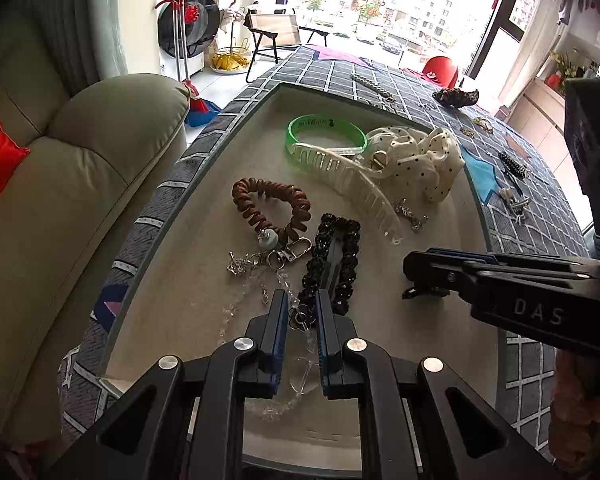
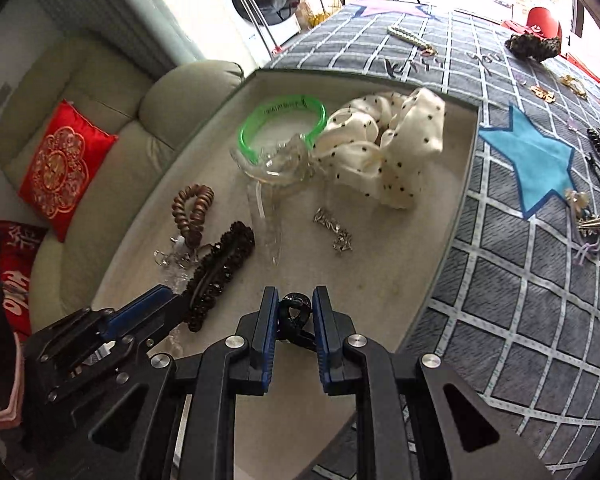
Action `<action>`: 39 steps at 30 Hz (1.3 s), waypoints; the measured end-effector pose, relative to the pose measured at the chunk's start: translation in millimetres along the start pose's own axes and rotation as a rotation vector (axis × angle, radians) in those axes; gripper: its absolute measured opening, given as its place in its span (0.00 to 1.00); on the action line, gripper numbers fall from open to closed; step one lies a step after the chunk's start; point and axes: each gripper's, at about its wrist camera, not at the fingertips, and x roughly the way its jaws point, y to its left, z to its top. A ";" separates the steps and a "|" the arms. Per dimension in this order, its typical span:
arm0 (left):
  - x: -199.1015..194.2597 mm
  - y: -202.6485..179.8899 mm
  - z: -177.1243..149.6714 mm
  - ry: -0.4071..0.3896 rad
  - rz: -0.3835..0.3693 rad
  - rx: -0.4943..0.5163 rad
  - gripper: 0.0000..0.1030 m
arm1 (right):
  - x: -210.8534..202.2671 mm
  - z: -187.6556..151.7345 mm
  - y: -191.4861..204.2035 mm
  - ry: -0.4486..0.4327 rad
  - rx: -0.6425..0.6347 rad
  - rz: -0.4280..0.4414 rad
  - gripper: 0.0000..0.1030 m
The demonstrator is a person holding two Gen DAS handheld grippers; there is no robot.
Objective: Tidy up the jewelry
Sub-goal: 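Carry both items into the box while the right gripper releases the black claw clip, then open the left gripper to release the clear bead bracelet into the box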
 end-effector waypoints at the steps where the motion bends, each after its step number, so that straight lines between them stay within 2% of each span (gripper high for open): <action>1: 0.0 -0.2 -0.4 -0.002 0.003 0.001 0.15 | 0.4 0.4 0.9 -0.002 -0.004 -0.006 0.19; 8: 1.1 -2.0 1.2 -0.002 0.023 0.002 0.15 | 3.7 4.5 4.4 0.004 -0.016 -0.017 0.19; 11: 1.0 -3.5 1.5 -0.001 0.033 0.005 0.15 | 3.6 5.8 5.7 0.008 -0.014 -0.007 0.23; 12: 0.7 -3.9 1.7 -0.001 0.036 0.006 0.15 | 3.2 6.0 6.4 0.008 -0.014 -0.008 0.29; 13: 0.4 -4.2 1.9 -0.001 0.039 0.005 0.15 | 2.4 6.4 7.0 0.006 -0.016 -0.012 0.39; 16: -0.6 -6.0 2.0 0.000 0.053 0.001 0.15 | -4.0 6.7 7.7 -0.010 -0.005 0.001 0.54; 26: -18.3 -9.2 3.9 -0.049 0.108 -0.001 0.15 | -44.5 -2.9 -4.9 -0.087 0.040 0.013 0.61; 27: -20.0 -9.0 4.2 -0.051 0.106 -0.003 0.32 | -48.0 -4.2 -5.5 -0.094 0.041 0.008 0.63; 28: -22.9 -9.1 4.5 -0.056 0.107 -0.007 0.55 | -51.7 -5.7 -5.8 -0.104 0.042 0.002 0.65; 29: -25.7 -9.1 4.4 -0.067 0.118 -0.012 0.97 | -55.9 -7.1 -6.3 -0.115 0.041 -0.006 0.66; 31: -38.4 -10.8 3.1 -0.131 0.150 -0.011 1.00 | -61.5 -9.0 -6.9 -0.130 0.041 -0.023 0.68; 34: -43.8 -11.2 5.8 -0.124 0.139 -0.015 1.00 | -68.2 -10.6 -6.9 -0.151 0.035 -0.056 0.72; 36: -46.3 -10.7 6.4 -0.125 0.149 -0.019 1.00 | -72.0 -10.7 -6.6 -0.163 0.033 -0.079 0.77; 39: -49.7 -10.1 5.8 -0.126 0.167 -0.026 1.00 | -76.0 -10.8 -5.9 -0.178 0.021 -0.120 0.79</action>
